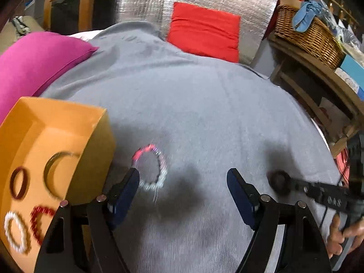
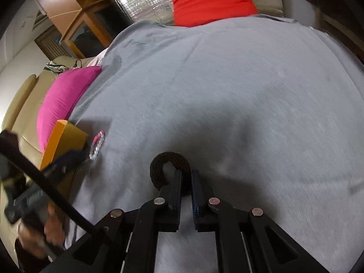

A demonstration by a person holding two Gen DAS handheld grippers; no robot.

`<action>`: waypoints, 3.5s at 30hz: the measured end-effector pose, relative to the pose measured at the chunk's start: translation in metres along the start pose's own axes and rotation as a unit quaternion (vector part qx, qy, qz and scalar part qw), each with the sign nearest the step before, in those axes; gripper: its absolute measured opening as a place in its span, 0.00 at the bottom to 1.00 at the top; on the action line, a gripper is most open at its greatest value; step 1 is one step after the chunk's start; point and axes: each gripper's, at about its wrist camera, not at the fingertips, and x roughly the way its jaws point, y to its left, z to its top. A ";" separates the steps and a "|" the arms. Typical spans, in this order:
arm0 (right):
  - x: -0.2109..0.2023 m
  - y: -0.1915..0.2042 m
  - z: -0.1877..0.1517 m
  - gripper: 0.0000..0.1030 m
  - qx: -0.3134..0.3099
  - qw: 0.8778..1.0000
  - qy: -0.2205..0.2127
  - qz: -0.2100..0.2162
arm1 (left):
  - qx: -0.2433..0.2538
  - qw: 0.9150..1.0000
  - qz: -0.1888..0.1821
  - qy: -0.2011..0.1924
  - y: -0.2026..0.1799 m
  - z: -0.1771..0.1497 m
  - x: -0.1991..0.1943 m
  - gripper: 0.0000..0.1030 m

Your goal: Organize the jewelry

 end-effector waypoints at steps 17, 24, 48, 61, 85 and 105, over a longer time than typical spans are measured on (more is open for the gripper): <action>-0.032 -0.024 -0.034 0.08 0.045 0.999 0.012 -0.007 | 0.032 0.997 -0.057 0.051 -0.009 -0.011 0.028 0.09; -0.053 -0.048 -0.045 0.08 0.076 0.996 0.001 -0.039 | 0.097 0.988 -0.090 0.080 -0.068 -0.035 0.013 0.09; -0.065 -0.083 -0.052 0.12 0.165 0.986 0.002 0.020 | 0.101 0.991 -0.018 0.090 -0.074 -0.048 -0.019 0.48; -0.061 -0.071 -0.054 0.21 0.137 0.990 -0.014 -0.012 | 0.099 0.987 -0.016 0.127 -0.037 -0.052 -0.025 0.57; -0.047 -0.055 -0.053 0.15 0.104 0.994 -0.024 -0.002 | 0.079 0.989 -0.061 0.109 -0.052 -0.040 -0.012 0.38; -0.045 -0.053 -0.053 0.15 0.103 0.994 -0.029 -0.002 | 0.121 0.985 -0.047 0.115 -0.067 -0.038 0.007 0.38</action>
